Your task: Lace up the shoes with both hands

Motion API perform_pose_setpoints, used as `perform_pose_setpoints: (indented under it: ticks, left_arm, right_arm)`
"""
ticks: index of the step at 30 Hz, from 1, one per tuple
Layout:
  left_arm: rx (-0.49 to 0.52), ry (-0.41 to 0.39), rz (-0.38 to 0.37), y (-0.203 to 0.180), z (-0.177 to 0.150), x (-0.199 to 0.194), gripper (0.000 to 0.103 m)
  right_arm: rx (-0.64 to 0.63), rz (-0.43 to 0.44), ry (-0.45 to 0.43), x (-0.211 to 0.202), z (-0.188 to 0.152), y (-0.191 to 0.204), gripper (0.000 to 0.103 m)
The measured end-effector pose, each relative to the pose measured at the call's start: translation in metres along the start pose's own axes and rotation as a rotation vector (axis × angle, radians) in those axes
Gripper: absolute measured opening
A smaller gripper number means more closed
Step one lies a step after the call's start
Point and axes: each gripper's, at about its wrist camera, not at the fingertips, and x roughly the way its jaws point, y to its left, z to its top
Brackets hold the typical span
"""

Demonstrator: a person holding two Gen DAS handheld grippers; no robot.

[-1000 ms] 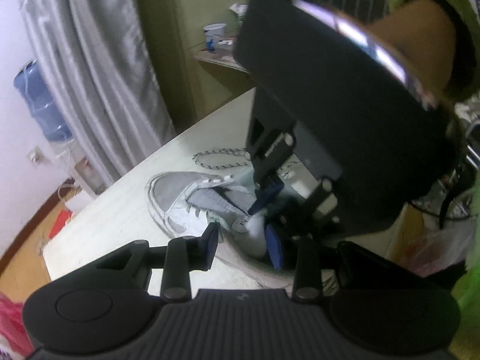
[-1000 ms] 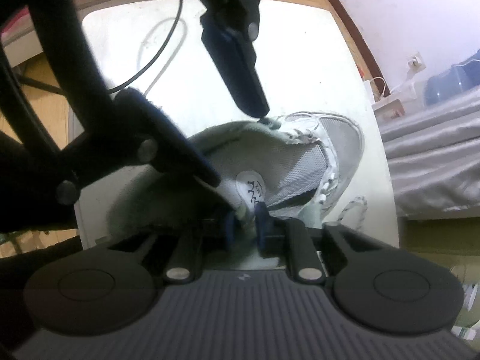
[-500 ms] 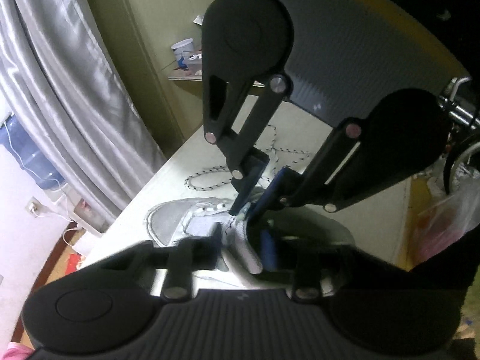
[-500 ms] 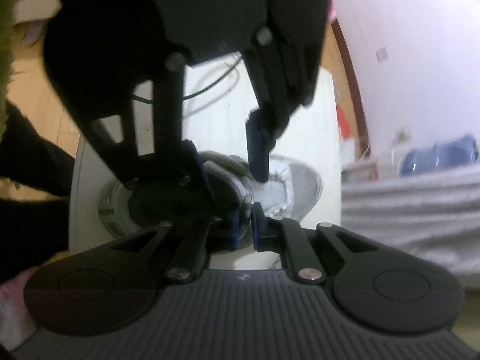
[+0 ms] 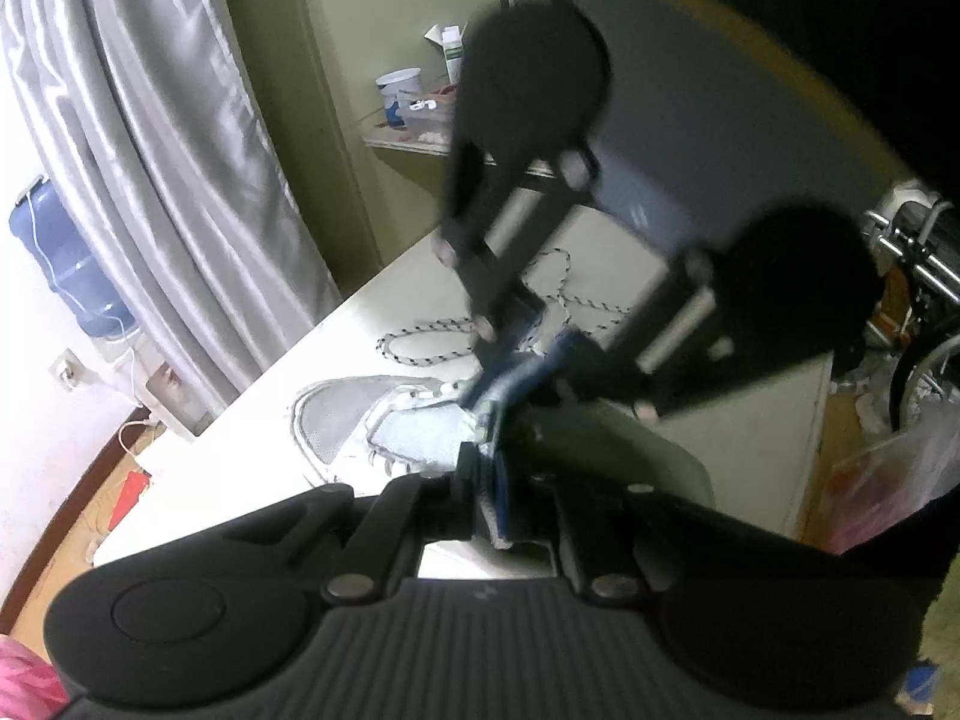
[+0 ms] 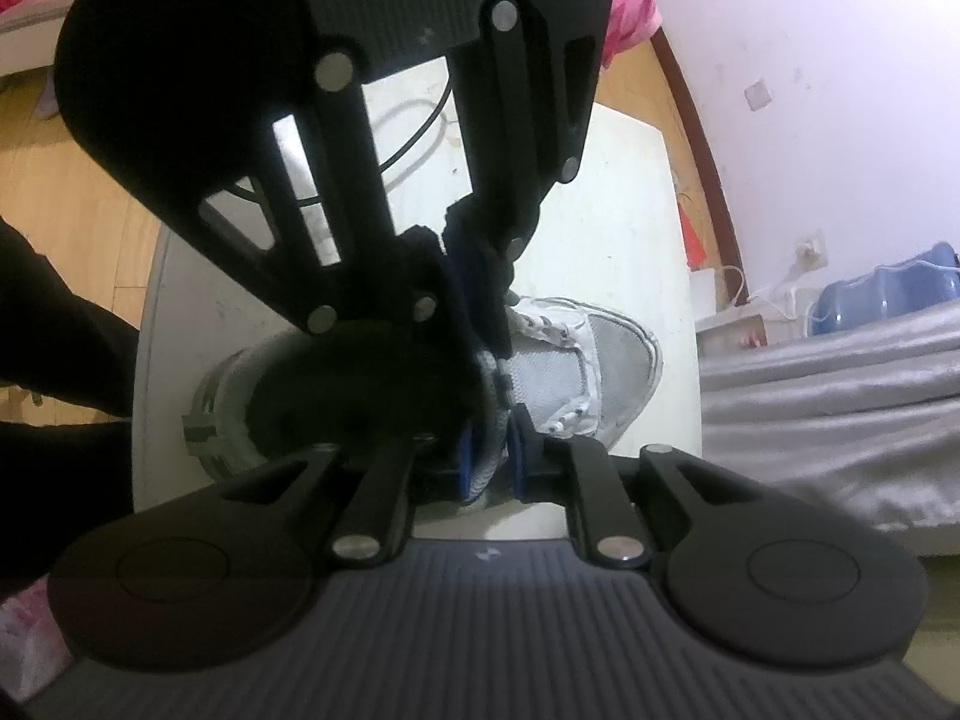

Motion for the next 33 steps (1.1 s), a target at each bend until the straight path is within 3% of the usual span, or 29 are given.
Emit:
perform_pose_setpoints:
  ticks: [4,10,17,19,23,27,29,31,33]
  left_arm:
    - [-0.015,0.020,-0.016,0.002,0.000,0.004,0.006]
    - [0.041,0.046,-0.004,-0.004,-0.003,0.008,0.007]
    - [0.021,0.043,-0.003,-0.016,-0.001,-0.018,0.029]
    - [-0.018,0.034,0.001,-0.017,-0.004,-0.032,0.030]
    - [-0.197,0.053,0.037,-0.004,-0.010,-0.044,0.031]
    - [-0.438,0.105,0.028,0.019,-0.022,-0.034,0.033]
    - [-0.548,0.116,0.006,0.028,-0.028,-0.027,0.030]
    - [-0.617,0.122,-0.031,0.036,-0.031,-0.019,0.030]
    - [-0.641,0.109,-0.041,0.044,-0.030,-0.009,0.024]
  right_arm:
    - [-0.029,-0.005,-0.009,-0.005,0.003,-0.007,0.006]
    - [-0.083,0.015,0.011,0.007,-0.003,0.010,0.006]
    - [-0.070,0.014,-0.020,-0.002,-0.007,0.011,0.009]
    - [-0.042,0.019,-0.040,-0.014,-0.009,0.012,0.010]
    - [0.162,0.048,-0.071,-0.032,-0.018,0.003,0.013]
    - [0.424,0.055,-0.051,-0.036,-0.028,-0.008,0.032]
    - [0.558,0.081,-0.027,-0.028,-0.034,-0.014,0.036]
    - [0.707,0.122,-0.014,-0.017,-0.041,-0.019,0.037]
    - [0.824,0.161,-0.009,-0.005,-0.048,-0.023,0.037]
